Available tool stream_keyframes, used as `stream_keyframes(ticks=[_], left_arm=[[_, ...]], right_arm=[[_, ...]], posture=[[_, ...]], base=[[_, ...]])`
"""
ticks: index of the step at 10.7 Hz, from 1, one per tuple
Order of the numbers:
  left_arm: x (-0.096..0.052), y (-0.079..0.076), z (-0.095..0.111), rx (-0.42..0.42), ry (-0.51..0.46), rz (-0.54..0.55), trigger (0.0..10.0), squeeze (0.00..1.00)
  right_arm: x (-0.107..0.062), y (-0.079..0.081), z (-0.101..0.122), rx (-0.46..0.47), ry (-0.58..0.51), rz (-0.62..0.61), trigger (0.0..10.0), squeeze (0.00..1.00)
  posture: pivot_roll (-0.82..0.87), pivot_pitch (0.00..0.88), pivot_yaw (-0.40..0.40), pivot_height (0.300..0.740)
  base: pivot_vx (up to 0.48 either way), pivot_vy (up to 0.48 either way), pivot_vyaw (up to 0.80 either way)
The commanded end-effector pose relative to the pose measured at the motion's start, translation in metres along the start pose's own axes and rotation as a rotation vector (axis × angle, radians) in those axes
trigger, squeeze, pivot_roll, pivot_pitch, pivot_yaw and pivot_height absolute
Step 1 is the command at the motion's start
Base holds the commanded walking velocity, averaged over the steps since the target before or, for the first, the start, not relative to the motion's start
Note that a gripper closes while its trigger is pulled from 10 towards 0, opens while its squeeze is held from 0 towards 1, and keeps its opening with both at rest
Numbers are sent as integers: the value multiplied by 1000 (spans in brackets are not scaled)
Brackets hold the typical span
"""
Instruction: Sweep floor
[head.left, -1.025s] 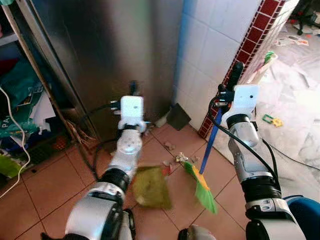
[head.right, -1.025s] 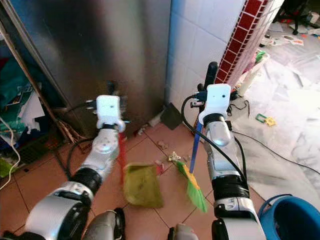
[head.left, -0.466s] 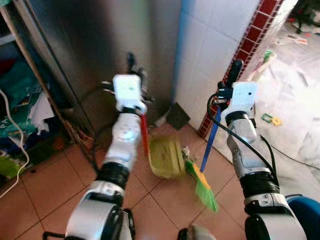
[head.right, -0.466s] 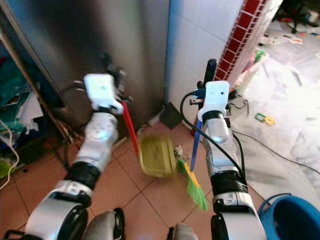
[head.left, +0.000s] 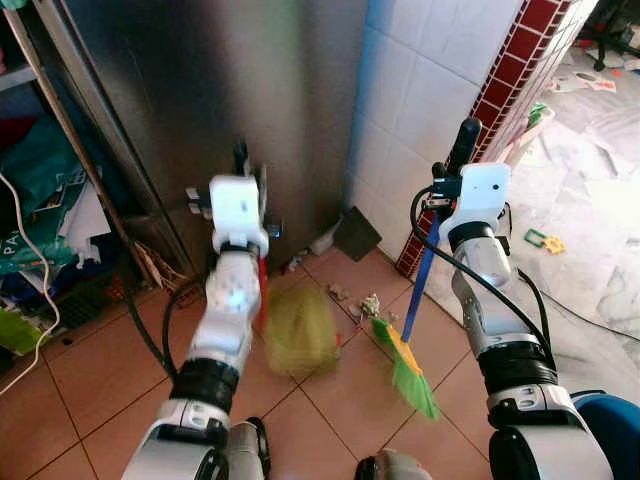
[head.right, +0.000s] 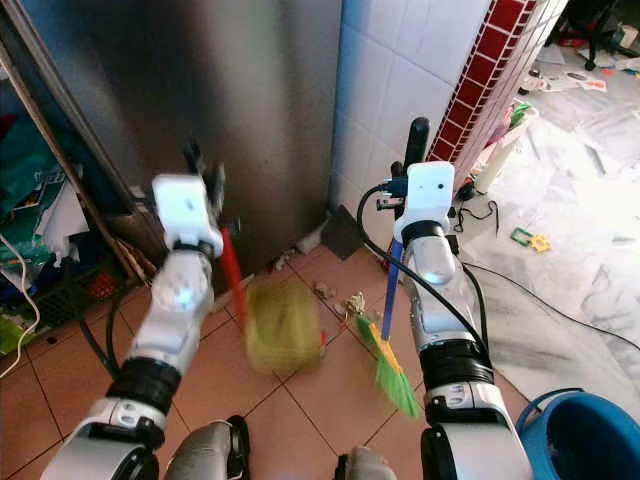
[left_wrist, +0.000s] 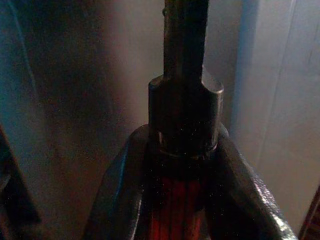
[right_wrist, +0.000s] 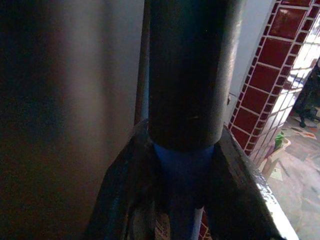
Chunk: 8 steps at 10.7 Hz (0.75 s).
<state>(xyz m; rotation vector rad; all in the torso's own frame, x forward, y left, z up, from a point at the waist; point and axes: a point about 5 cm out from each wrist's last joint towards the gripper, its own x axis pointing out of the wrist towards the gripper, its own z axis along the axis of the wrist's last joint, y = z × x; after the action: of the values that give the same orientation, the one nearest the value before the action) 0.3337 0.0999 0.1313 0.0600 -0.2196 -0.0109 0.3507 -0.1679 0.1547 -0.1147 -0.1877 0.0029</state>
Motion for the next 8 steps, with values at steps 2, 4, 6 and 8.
stream_keyframes(ticks=[2,4,6,8], left_arm=[[0,-7,5,23,-22,-22,10000,0],[1,-4,2,69,-21,-5,10000,0],[1,0,-7,143,-17,25,10000,0],[-1,-4,-18,140,21,46,10000,0]], right_arm=[[3,-6,12,-30,-55,-2,10000,0],[2,-10,11,-35,-53,-9,10000,0],[3,-5,12,-28,-53,3,10000,0],[5,-4,14,-21,-56,4,10000,0]], posture=[[-115,85,-45,740],[-118,91,-47,740],[-120,92,-52,740],[-125,94,-51,740]], base=[[0,0,0],[0,0,0],[0,0,0],[0,0,0]])
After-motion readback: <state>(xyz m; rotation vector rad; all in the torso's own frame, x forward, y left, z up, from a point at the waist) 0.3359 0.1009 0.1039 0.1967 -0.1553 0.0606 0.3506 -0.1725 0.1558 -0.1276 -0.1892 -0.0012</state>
